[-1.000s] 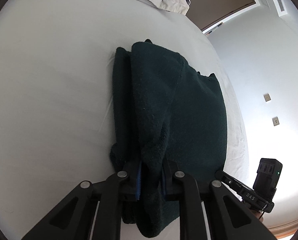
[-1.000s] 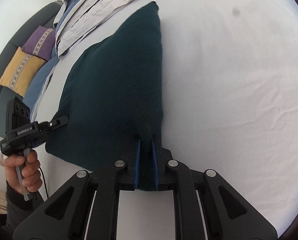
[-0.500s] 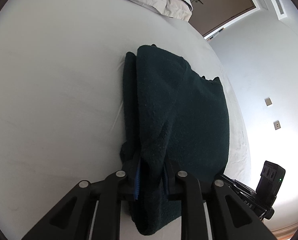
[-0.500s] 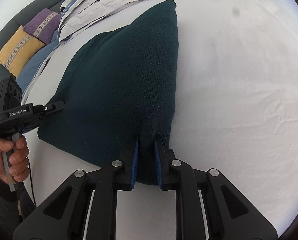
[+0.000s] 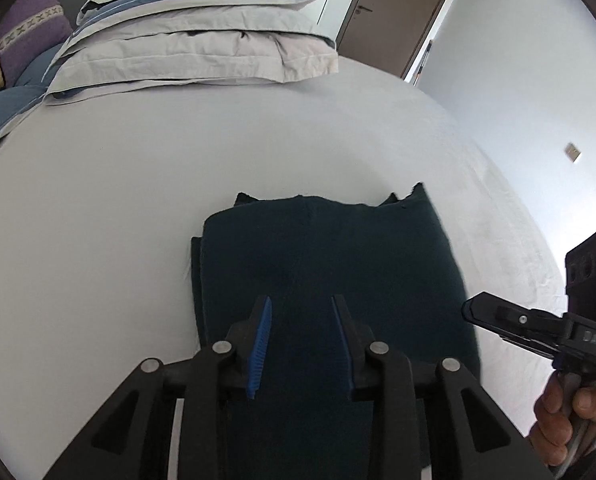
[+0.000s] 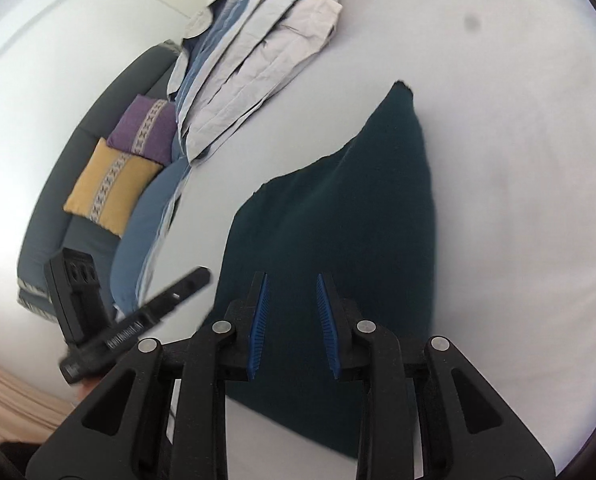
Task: Fold small clothes
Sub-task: 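Smooth the folded sweater with both grippers and release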
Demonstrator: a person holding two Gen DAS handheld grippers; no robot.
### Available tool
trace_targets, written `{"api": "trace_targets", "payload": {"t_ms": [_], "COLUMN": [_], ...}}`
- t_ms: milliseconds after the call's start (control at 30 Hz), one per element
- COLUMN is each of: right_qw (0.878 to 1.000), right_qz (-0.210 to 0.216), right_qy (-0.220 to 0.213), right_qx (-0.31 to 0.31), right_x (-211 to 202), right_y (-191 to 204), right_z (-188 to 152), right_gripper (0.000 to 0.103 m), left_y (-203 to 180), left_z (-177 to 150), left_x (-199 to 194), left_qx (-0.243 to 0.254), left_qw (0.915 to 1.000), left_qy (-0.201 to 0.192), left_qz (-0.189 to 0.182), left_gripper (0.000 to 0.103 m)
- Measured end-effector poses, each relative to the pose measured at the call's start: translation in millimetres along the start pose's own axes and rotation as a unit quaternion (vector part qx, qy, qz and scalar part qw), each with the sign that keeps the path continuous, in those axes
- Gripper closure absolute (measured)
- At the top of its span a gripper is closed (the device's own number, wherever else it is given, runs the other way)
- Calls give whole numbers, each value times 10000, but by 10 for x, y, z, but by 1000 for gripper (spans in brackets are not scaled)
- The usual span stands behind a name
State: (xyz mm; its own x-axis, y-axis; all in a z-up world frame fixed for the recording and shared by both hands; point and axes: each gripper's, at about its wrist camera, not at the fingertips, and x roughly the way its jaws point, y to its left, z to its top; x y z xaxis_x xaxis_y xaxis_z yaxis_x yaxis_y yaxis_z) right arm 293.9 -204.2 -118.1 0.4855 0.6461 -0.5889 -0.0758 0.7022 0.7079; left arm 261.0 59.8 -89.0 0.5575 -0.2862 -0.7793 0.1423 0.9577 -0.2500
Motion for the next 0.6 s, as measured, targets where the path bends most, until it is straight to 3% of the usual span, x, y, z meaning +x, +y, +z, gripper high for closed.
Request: {"api": "trace_targets", "payload": {"t_ms": [33,100,200,267,400,467,533,600], "right_qw": [9999,9997,9993,9994,9997,9993,9985,9969], "right_qz": [44,-95,56,53,-228,-350,-424,-568], "right_qy": [89,118,48,43,54,106,266,281], "right_qx": [58,177,358,333,69,40,222,460], "right_x": [109,261,318,270,304,397,571,666], "right_y": [-52,-222,-381,-393,-165,-97,-156,-304], "right_z": [36,83,134,174,445,621,795,903], "right_gripper": [79,81,97,97,90,81,63,59], "left_y": [2,72,127,156,126,100,118,129], "left_z": [27,5,-38,-82,-112,-108,-115,-116], "left_x": [179,429,466,456,487,504,520,522], "left_qx": [27,6,74,51,115,160,142,111], "left_qw": [9996,9984,9993,9996,9996,9993,9994,9996], "left_qy": [167,496,337,261,207,234,239,239], "left_qz": [215,258,134,69,173,228,185,126], "left_gripper": [70,68,68,68,68,67,67,67]}}
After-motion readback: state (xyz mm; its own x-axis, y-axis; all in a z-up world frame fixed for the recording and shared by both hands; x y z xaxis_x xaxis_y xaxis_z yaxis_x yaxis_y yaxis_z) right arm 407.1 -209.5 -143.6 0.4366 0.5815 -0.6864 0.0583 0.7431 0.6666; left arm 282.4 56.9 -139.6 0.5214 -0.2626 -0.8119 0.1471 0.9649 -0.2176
